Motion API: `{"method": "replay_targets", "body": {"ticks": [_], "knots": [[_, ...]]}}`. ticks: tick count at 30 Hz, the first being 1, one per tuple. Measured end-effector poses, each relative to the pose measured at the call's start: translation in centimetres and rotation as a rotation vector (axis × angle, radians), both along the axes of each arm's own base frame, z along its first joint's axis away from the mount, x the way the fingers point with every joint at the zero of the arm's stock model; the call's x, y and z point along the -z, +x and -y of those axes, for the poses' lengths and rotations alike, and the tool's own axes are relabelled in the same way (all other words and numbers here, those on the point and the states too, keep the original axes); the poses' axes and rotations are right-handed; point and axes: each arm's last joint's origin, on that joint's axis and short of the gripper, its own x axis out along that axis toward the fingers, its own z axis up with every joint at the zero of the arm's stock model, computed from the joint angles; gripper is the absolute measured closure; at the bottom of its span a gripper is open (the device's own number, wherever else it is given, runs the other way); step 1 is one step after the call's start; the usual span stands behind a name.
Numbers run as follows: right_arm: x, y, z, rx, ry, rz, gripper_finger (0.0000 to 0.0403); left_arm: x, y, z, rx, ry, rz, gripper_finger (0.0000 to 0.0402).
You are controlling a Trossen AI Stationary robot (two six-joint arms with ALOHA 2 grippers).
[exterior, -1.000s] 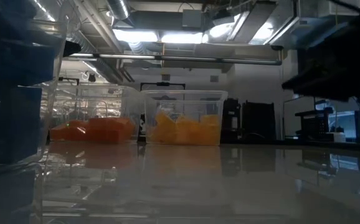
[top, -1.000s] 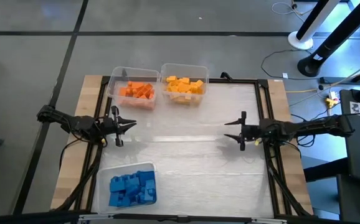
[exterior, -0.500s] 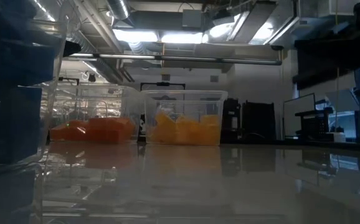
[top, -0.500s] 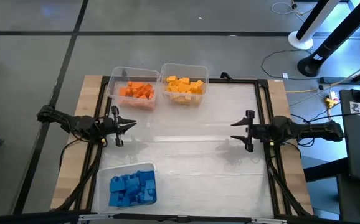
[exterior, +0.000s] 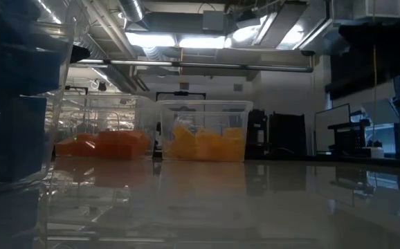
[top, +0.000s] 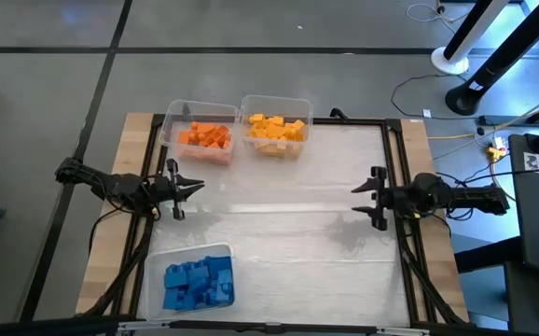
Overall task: Sort blocks
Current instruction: Return to Home Position
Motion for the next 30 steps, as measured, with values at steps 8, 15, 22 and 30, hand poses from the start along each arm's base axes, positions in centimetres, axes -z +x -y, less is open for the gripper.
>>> {"method": "replay_targets", "body": {"ticks": [8,15,22,30], "knots": [[1.1,0.1,0.0,-0.001,-0.006,-0.123,0.0171,0.0,0.0,0.0,0.0,0.0,0.0,0.0373],[1.4,0.2,0.1,0.049,-0.002,-0.162,0.0171,0.0,0.0,0.0,0.0,0.0,0.0,0.0373],[1.5,0.2,0.2,0.078,0.001,-0.169,0.0171,0.0,0.0,0.0,0.0,0.0,0.0,0.0373],[1.5,0.2,0.2,0.078,0.001,-0.172,0.0171,0.0,0.0,0.0,0.0,0.0,0.0,0.0373]]}}
